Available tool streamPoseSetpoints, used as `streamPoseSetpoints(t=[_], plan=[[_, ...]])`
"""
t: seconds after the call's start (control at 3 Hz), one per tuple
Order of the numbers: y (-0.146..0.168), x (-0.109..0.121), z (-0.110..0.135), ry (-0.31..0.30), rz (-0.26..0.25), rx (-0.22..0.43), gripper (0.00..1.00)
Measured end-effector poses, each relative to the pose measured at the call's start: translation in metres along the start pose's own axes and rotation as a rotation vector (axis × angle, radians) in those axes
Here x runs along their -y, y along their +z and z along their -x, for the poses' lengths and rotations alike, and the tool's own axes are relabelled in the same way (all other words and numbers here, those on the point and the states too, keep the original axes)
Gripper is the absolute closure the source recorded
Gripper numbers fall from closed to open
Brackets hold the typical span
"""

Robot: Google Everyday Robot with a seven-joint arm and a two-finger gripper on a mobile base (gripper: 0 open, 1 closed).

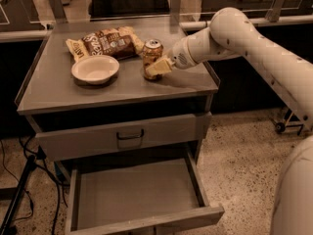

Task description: Place orange can into middle drawer

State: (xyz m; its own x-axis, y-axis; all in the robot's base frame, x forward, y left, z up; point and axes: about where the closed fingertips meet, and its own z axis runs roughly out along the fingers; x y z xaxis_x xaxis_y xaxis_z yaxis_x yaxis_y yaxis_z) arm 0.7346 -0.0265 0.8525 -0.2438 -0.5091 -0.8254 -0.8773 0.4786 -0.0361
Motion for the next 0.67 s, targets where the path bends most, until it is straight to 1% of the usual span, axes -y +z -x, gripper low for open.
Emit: streamPoseSetpoints(t=[0.33, 0.67], plan=[[0.0004, -0.0012, 0.0005, 0.002, 0.005, 0.001, 0.95], [0.0004, -0.0014, 0.0006, 0.002, 0.005, 0.002, 1.0]])
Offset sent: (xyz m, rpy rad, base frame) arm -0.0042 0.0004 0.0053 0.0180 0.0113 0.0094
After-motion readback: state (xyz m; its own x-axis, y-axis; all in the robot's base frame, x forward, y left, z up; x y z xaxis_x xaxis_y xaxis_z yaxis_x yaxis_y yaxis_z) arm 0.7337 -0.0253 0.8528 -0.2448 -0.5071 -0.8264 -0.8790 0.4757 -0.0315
